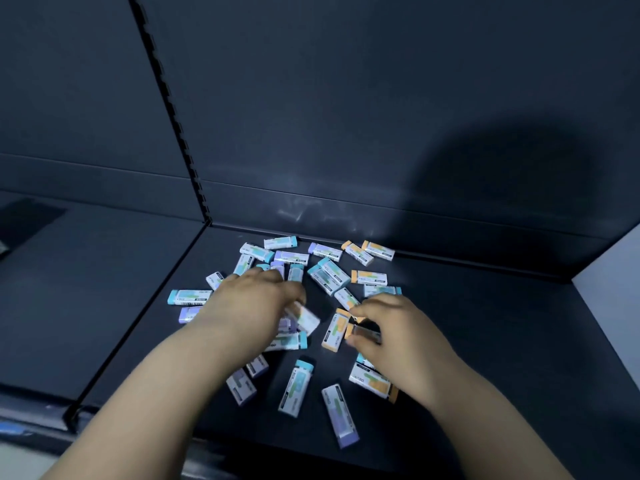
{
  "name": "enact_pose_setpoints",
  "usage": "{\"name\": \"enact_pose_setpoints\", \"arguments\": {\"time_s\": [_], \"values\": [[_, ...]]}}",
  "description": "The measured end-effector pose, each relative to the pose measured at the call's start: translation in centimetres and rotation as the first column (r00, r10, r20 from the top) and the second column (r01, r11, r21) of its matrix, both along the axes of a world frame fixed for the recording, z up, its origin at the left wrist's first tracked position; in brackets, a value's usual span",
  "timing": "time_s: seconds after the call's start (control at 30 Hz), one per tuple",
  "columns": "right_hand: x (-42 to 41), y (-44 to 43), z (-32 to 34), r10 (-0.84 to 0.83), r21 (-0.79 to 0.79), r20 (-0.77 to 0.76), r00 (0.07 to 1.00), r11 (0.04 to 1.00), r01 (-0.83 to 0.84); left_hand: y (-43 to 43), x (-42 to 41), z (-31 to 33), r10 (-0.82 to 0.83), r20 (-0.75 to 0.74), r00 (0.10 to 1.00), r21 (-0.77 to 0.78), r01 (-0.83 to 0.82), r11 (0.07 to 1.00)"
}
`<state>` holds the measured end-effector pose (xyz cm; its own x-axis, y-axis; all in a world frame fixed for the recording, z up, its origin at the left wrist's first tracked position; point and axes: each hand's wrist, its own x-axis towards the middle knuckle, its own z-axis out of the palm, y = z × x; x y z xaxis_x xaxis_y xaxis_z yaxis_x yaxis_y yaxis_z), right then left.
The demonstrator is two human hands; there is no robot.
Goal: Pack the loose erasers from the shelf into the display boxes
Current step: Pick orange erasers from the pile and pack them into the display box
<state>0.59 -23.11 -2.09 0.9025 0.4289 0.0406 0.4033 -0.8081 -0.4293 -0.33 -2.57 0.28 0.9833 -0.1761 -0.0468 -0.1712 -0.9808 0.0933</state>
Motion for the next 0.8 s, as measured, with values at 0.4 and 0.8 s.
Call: {"name": "enact_pose_setpoints", "arguments": {"time_s": [0.4, 0.8], "values": [[1.4, 1.5, -1.0, 0.057, -0.023, -0.084, 0.995, 0.998, -0.059, 0.3, -1.1, -1.9, -0.006, -0.04, 0.999, -0.086, 0.003, 0.996], [-0.1, 2.1, 0.5, 0.018, 0.333, -0.393, 0.92, 0.935, 0.123, 1.4, -3.6, -2.0, -0.11, -0.12, 0.987, -0.011, 0.11, 0.994]]}}
